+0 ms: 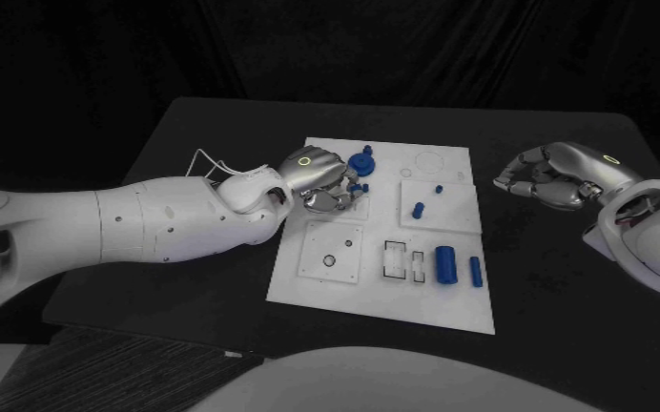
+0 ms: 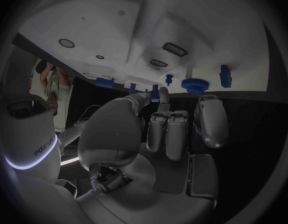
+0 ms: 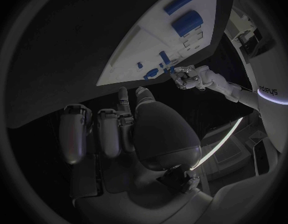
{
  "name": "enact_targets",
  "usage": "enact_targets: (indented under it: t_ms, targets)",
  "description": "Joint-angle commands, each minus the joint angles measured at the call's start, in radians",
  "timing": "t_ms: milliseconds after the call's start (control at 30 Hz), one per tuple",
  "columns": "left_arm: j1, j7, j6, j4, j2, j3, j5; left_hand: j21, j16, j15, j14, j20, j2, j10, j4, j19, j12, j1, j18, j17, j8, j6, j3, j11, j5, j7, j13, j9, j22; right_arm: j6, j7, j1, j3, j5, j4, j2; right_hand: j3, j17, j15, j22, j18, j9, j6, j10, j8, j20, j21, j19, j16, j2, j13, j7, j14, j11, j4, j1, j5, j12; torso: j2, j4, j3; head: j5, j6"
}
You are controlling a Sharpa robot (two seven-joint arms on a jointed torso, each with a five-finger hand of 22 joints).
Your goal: Assemble the parts on the task board
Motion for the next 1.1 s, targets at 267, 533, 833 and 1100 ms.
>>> enact_targets:
  t_ms: [267, 533, 833, 1100]
  targets:
    - [-0.012, 0.050, -0.002, -0.029, 0.014, 0.000, -0.059, -0.007, 0.005, 0.012, 0.104, 0.011, -0.013, 0.090, 0.013, -0.004, -0.008, 0.031, 0.006, 0.261, -0.018, -0.006, -0.010, 0.010, -0.033, 0.008, 0.249, -0.016, 0.142, -0.012, -0.002, -0.004, 0.001, -0.002, 0.002, -0.001, 0.001, 0.095, -0.005, 0.209, 0.016, -0.001, 0.002, 0.110, -0.006, 0.004, -0.005, 0.029, -0.003, -0.003, 0.069, 0.000, 0.070, -0.001, -0.004, 0.011, 0.007, -0.003, 0.001, -0.0003, -0.0006, 0.001, 0.000]
    - [-0.014, 0.036, 0.046, -0.036, 0.018, 0.000, -0.059, -0.004, 0.006, 0.014, 0.105, 0.013, -0.014, 0.090, 0.020, -0.003, -0.007, 0.036, 0.005, 0.263, -0.027, -0.001, -0.018, 0.011, -0.055, 0.009, 0.249, -0.025, 0.146, -0.011, -0.002, -0.005, 0.001, -0.002, 0.002, -0.001, 0.001, 0.095, -0.005, 0.209, 0.016, -0.001, 0.002, 0.110, -0.006, 0.004, -0.005, 0.029, -0.003, -0.003, 0.069, 0.000, 0.070, -0.001, -0.004, 0.011, 0.007, -0.003, 0.000, 0.0000, 0.0007, 0.001, 0.000]
    - [-0.015, 0.022, 0.069, -0.036, 0.018, 0.000, -0.060, -0.007, 0.005, 0.015, 0.104, 0.015, -0.014, 0.089, 0.029, -0.005, -0.009, 0.037, 0.006, 0.261, -0.037, -0.002, -0.024, 0.013, -0.069, 0.012, 0.248, -0.035, 0.147, -0.009, -0.002, -0.005, 0.001, -0.002, 0.002, 0.000, 0.001, 0.095, -0.005, 0.209, 0.016, -0.001, 0.002, 0.110, -0.006, 0.004, -0.005, 0.029, -0.003, -0.003, 0.069, 0.000, 0.070, -0.001, -0.004, 0.011, 0.007, -0.003, 0.000, -0.0008, 0.0006, 0.003, 0.000]
    - [-0.016, 0.015, 0.078, -0.037, 0.019, 0.000, -0.060, -0.009, 0.004, 0.017, 0.104, 0.016, -0.014, 0.089, 0.034, -0.006, -0.008, 0.039, 0.006, 0.260, -0.049, -0.004, -0.028, 0.016, -0.077, 0.015, 0.248, -0.046, 0.148, -0.007, -0.003, -0.005, 0.001, -0.002, 0.003, -0.001, 0.001, 0.095, -0.005, 0.209, 0.016, -0.001, 0.002, 0.110, -0.006, 0.004, -0.005, 0.029, -0.003, -0.003, 0.069, 0.000, 0.070, -0.001, -0.004, 0.011, 0.007, -0.003, 0.000, 0.0005, 0.0027, 0.002, 0.000]
